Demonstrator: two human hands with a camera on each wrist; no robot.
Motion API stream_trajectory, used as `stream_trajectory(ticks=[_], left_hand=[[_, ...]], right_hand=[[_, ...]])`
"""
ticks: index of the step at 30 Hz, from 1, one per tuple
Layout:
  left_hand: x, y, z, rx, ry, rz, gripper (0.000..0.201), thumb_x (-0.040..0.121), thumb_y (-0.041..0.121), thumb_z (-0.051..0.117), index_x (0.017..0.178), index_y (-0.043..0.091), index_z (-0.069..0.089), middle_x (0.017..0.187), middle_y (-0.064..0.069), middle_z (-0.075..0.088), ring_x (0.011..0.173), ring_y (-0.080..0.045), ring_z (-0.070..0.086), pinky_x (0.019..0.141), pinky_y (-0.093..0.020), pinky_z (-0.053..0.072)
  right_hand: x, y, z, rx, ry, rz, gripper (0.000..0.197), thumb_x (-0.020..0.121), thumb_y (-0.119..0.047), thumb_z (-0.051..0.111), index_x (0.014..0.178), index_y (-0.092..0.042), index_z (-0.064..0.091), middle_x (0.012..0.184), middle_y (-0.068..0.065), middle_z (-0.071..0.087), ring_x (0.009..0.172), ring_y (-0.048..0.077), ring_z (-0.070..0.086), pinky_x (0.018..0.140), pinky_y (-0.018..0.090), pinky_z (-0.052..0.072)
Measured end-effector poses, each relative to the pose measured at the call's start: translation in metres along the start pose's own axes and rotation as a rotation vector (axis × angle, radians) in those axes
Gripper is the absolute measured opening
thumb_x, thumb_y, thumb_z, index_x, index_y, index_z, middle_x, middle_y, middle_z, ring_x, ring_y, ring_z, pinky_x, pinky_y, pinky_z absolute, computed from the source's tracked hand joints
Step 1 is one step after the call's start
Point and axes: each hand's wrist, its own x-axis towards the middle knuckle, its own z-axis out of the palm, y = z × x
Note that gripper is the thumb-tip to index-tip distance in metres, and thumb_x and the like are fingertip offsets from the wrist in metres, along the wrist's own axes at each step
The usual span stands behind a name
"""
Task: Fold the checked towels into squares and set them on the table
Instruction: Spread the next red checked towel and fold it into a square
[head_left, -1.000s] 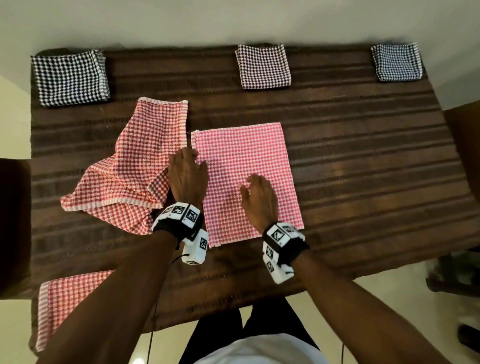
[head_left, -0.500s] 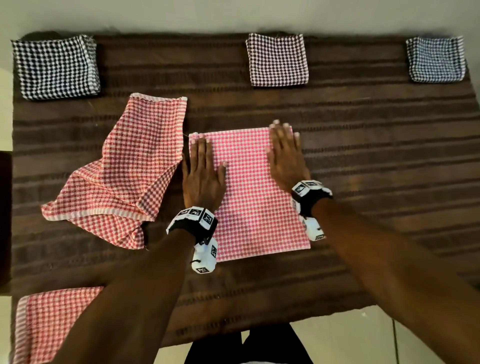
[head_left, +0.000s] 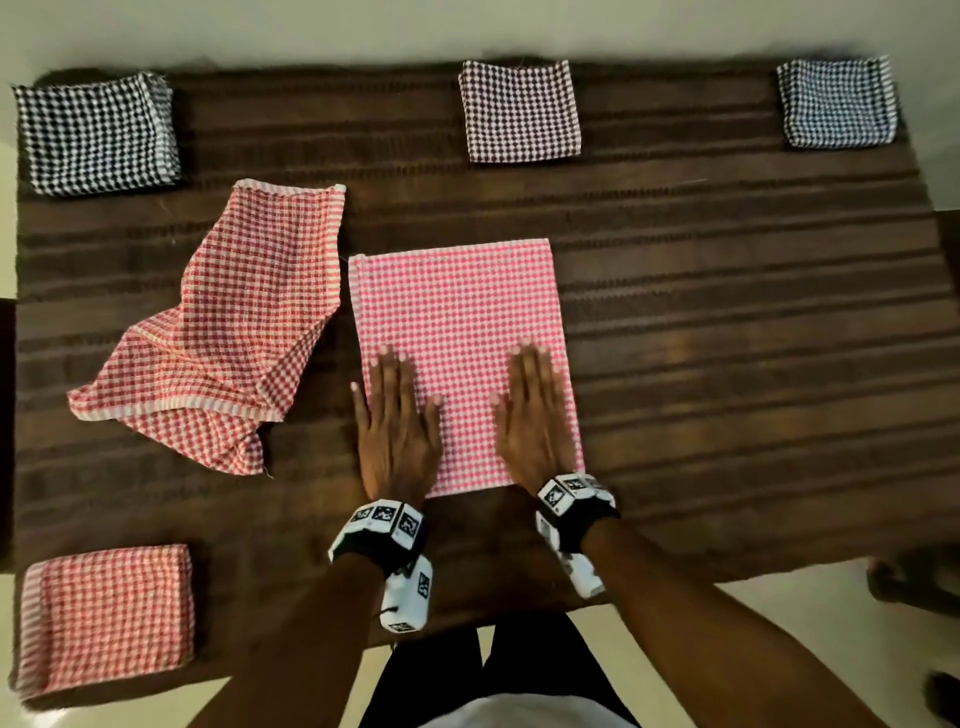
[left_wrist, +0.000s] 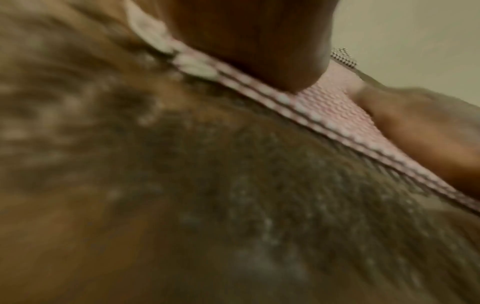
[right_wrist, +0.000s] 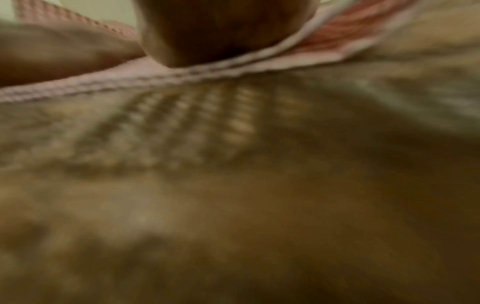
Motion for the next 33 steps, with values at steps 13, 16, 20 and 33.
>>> stream_trajectory(ticks=[13,16,20,33], left_hand=[[-0.059,0.014,-0.018,-0.032,-0.017,0.196,0.073,0.093,0.062,0.035,0.143,0.008,0.04,0.155,-0.013,0.032,0.145,-0.027,0.025,0.118,-0.054,0.013],[-0.065,0.026,-0.016,0.006,-0.068,0.369,0.091,0.081,0.076,0.045,0.14,0.007,0.045,0.152,-0.013,0.037,0.142,-0.029,0.033,0.113,-0.059,0.022],[-0.069,0.029,-0.018,0.121,-0.068,0.431,0.072,0.086,0.05,0.053,0.142,0.005,0.042,0.149,-0.017,0.04,0.139,-0.032,0.037,0.111,-0.058,0.028],[-0.1,0.015,-0.059,0.112,-0.207,0.659,0.043,0.075,0.01,0.071,0.116,0.007,0.057,0.088,-0.017,0.07,0.067,-0.035,0.068,0.051,-0.038,0.054]], right_hand=[[-0.056,0.016,-0.055,-0.096,-0.039,0.327,0.077,0.089,-0.055,0.045,0.141,-0.001,0.028,0.122,0.016,0.059,0.105,0.033,0.054,0.09,0.048,0.033],[-0.062,0.011,-0.065,0.06,-0.083,0.354,0.073,0.088,-0.036,0.055,0.144,-0.004,0.02,0.115,0.017,0.064,0.106,0.035,0.059,0.096,0.048,0.035],[-0.066,0.022,-0.087,0.427,0.097,0.187,0.056,0.09,-0.016,0.054,0.141,-0.014,0.033,0.121,0.016,0.062,0.102,0.036,0.061,0.089,0.042,0.048],[-0.114,0.096,-0.116,0.089,-0.599,-0.163,0.049,0.072,-0.035,0.079,0.107,-0.009,0.06,0.12,0.01,0.054,0.111,0.027,0.05,0.089,0.031,0.038]])
